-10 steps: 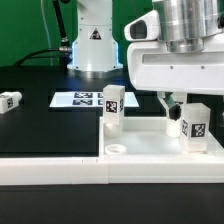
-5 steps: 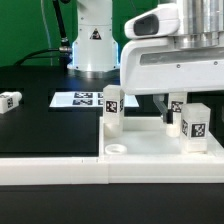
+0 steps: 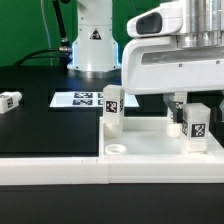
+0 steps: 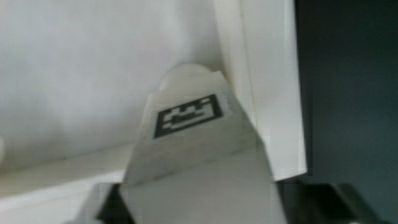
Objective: Assemble square table
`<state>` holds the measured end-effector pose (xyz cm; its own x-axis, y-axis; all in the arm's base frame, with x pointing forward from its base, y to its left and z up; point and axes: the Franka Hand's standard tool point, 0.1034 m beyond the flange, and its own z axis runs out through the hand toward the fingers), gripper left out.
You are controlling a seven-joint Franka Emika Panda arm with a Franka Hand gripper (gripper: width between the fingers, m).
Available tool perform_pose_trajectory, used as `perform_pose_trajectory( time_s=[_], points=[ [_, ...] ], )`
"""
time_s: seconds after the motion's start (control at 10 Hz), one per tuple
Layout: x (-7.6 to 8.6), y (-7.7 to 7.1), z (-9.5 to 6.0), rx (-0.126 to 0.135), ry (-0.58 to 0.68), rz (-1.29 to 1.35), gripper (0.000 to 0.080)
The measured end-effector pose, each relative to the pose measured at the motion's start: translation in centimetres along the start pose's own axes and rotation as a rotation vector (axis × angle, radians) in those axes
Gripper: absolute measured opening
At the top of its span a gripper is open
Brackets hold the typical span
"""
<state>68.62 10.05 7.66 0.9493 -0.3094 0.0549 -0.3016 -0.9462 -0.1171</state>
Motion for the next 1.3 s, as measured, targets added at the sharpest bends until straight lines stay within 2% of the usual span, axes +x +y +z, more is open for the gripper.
perform_pose_trajectory(
  time_s=[0.2, 0.4, 0.5, 0.6, 0.7, 1.0, 1.2, 1.3],
  points=[
    [0.1, 0.3, 0.0, -0.002, 0.000, 0.149, 0.0294],
    [0.1, 0.7, 0.1, -0.012, 0.004, 0.433, 0.0294],
    [0.1, 0.9, 0.1, -0.005, 0.000, 0.575, 0.0294],
    [-0.2, 1.1, 0.2, 0.024, -0.018, 0.819, 0.0294],
    [-0.6, 1.2, 0.2, 0.064, -0.057, 1.097, 0.0294],
    [-0.8, 0.9, 0.1, 0.098, -0.104, 1.392, 0.0294],
    [-0.9, 0.8, 0.1, 0.099, -0.102, 1.355, 0.0294],
    [-1.0, 0.6, 0.1, 0.087, -0.094, 1.260, 0.0381]
  ],
)
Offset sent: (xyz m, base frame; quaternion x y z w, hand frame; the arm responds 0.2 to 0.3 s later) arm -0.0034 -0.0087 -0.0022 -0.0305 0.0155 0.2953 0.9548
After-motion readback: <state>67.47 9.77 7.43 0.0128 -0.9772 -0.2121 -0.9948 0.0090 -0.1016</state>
